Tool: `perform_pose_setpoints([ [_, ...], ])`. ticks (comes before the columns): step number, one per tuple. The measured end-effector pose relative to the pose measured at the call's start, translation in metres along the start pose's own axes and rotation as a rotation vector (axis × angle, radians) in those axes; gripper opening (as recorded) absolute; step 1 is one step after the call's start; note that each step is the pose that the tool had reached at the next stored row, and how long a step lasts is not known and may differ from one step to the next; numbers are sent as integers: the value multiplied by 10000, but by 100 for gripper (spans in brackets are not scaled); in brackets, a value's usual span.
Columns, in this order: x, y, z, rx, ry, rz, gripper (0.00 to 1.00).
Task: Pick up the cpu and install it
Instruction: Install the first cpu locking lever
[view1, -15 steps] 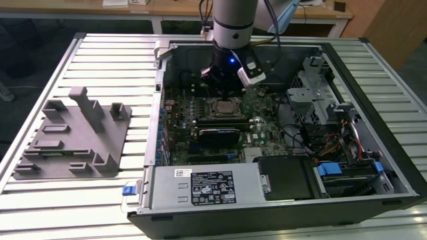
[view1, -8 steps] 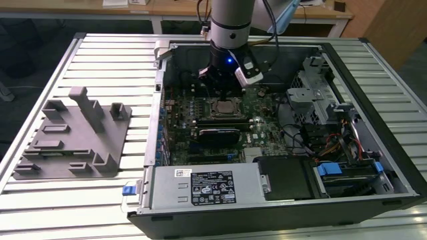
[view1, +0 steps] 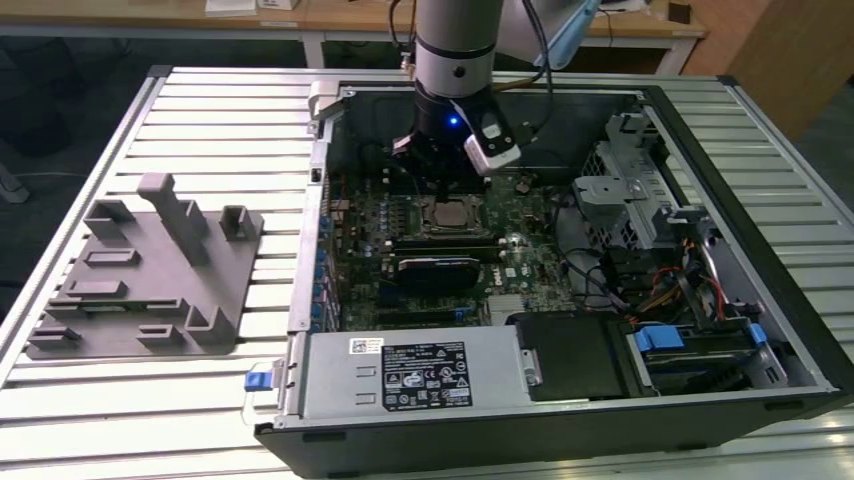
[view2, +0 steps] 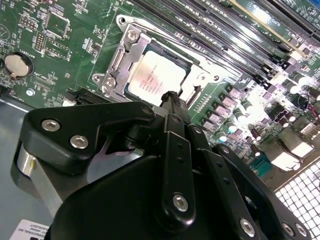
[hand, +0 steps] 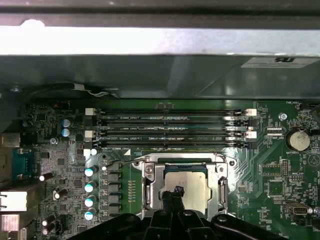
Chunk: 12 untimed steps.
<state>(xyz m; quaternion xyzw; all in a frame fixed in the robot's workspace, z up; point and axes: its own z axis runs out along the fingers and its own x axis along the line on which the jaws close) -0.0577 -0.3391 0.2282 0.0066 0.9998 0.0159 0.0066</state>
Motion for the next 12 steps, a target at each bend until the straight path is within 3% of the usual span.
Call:
perform_pose_setpoints([
  [12, 50, -1, -1, 0, 0, 0, 11],
])
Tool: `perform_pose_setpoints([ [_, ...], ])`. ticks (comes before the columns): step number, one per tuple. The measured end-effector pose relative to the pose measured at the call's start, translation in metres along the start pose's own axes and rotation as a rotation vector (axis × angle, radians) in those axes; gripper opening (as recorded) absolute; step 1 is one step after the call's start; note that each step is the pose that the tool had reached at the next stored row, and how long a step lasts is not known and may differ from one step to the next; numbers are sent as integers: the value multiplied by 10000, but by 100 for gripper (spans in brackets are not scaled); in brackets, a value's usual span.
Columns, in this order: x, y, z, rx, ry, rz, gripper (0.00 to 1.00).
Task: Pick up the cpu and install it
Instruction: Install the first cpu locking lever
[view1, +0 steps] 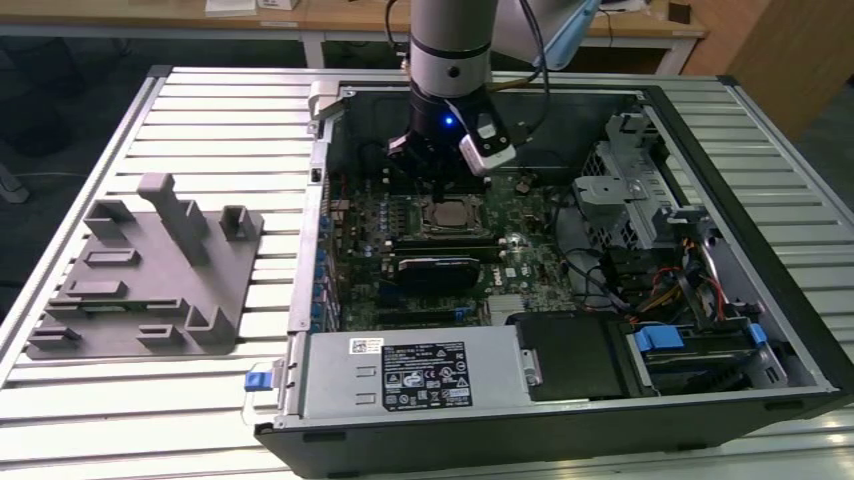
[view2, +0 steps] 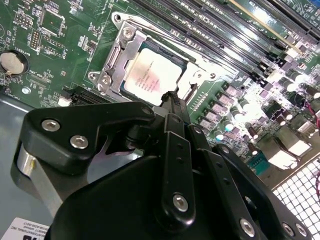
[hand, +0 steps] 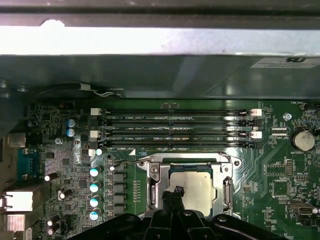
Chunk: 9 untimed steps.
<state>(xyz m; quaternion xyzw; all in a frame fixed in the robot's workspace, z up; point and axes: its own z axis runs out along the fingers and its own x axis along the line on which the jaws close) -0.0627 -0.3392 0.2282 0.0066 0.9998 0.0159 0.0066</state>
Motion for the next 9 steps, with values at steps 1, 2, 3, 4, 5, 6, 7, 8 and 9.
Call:
perform_pose_setpoints([
  [1, 9, 0, 0, 0, 0, 0, 11],
  [2, 18, 0, 0, 0, 0, 0, 11],
  [3, 27, 0, 0, 0, 0, 0, 11],
  [4, 35, 0, 0, 0, 0, 1, 11],
  [5, 44, 0, 0, 0, -1, 1, 11],
  [6, 53, 0, -1, 0, 0, 0, 11],
  [7, 62, 0, -1, 0, 0, 0, 11],
  [8, 70, -1, -1, 0, 0, 0, 11],
  [9, 77, -1, -1, 0, 0, 0, 11],
])
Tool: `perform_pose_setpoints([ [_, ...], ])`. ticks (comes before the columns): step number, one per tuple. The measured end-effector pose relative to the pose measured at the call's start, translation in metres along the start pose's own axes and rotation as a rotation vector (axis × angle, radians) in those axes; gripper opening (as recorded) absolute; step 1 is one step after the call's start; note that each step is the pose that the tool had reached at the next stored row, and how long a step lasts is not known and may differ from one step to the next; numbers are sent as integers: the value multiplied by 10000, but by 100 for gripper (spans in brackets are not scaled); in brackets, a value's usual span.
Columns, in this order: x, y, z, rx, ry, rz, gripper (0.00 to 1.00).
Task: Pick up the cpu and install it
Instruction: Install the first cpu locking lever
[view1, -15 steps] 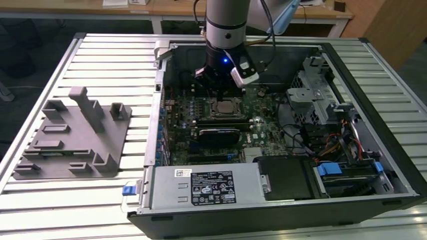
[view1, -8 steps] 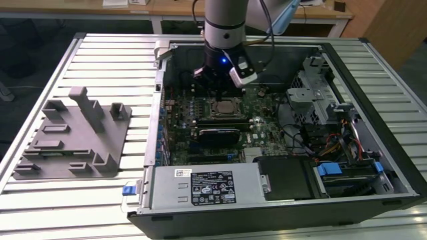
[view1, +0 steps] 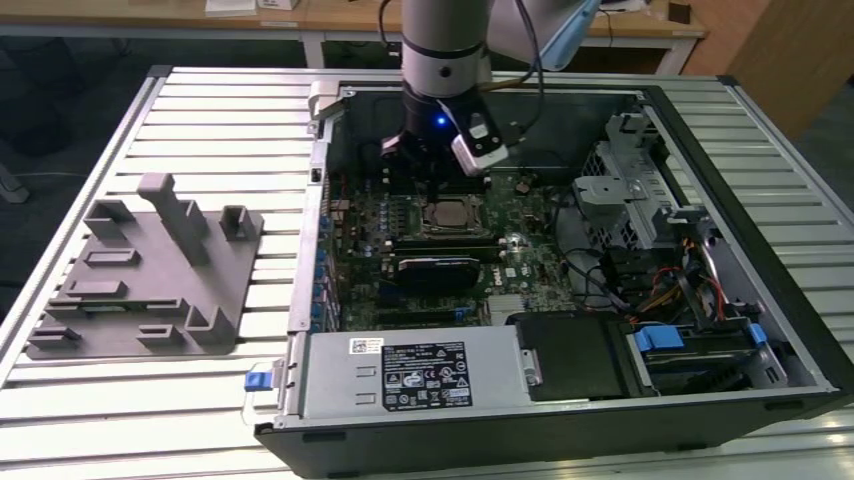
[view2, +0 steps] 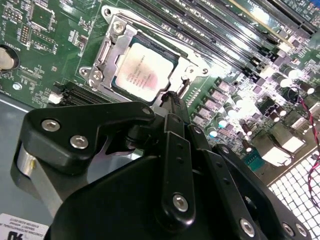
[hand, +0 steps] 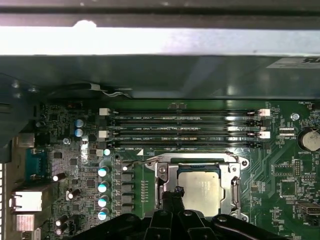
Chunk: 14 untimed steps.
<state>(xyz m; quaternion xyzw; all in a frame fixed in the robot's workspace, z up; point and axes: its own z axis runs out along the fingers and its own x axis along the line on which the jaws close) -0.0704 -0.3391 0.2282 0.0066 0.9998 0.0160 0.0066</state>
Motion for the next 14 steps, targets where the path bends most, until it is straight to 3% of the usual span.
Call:
perform_pose_setpoints([
  [7, 50, -1, -1, 0, 0, -1, 11],
  [14, 153, -2, -3, -3, 1, -1, 11],
])
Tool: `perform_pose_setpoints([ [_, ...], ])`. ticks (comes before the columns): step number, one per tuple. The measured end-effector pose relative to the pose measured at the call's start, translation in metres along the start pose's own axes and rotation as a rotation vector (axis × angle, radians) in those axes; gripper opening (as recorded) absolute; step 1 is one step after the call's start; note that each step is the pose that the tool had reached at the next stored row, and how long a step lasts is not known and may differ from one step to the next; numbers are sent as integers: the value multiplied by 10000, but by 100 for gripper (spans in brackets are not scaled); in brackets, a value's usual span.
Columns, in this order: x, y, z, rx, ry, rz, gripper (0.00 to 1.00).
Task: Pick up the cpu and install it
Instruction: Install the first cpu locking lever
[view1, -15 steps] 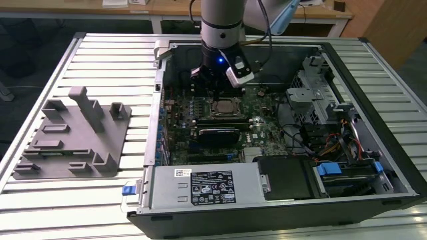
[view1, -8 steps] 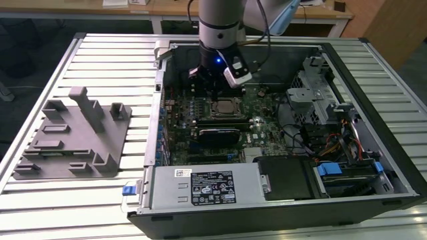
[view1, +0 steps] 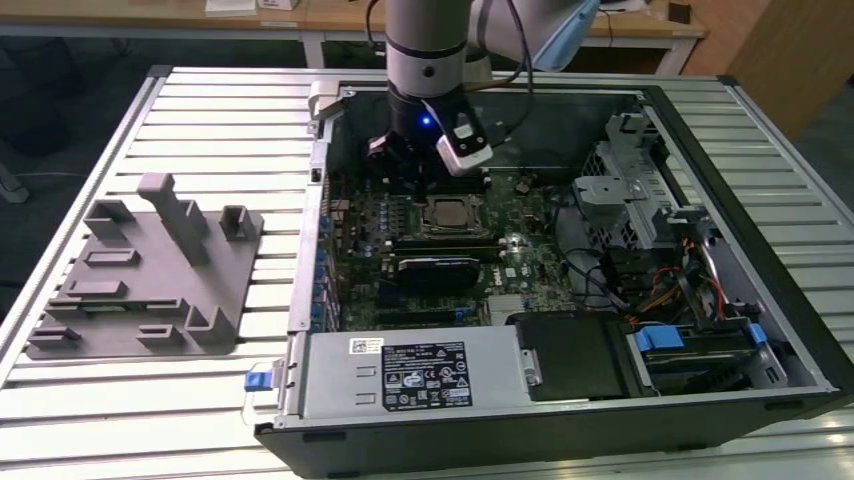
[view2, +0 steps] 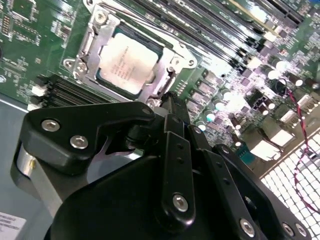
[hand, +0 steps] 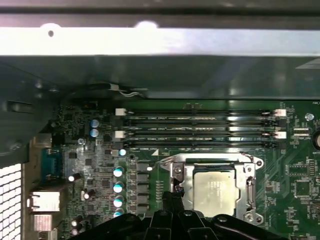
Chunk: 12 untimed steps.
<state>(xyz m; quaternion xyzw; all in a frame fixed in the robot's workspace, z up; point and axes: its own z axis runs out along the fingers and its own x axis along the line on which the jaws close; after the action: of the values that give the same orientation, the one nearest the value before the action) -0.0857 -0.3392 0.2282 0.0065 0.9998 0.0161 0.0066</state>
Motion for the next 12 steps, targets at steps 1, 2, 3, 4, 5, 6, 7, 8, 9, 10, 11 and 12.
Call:
perform_pose_setpoints([
  [1, 15, 0, 0, -1, -1, 0, 11],
  [2, 30, 0, 0, -2, -1, 1, 11],
  [3, 43, -1, 0, -3, -1, 1, 11],
  [4, 56, -1, 0, -3, 0, 1, 11],
  [5, 69, -1, -1, -4, -1, 1, 11],
  [6, 85, -1, -1, -5, -1, 1, 11],
  [7, 97, -1, -1, -6, -1, 1, 11],
  [8, 109, -2, -1, -7, 0, 1, 11],
  [9, 121, -2, -1, -7, -1, 0, 11],
  [10, 129, -2, -1, -8, -1, 0, 11],
  [11, 136, -2, -1, -8, -1, 0, 11],
  [12, 144, -2, -1, -9, -1, 0, 11],
])
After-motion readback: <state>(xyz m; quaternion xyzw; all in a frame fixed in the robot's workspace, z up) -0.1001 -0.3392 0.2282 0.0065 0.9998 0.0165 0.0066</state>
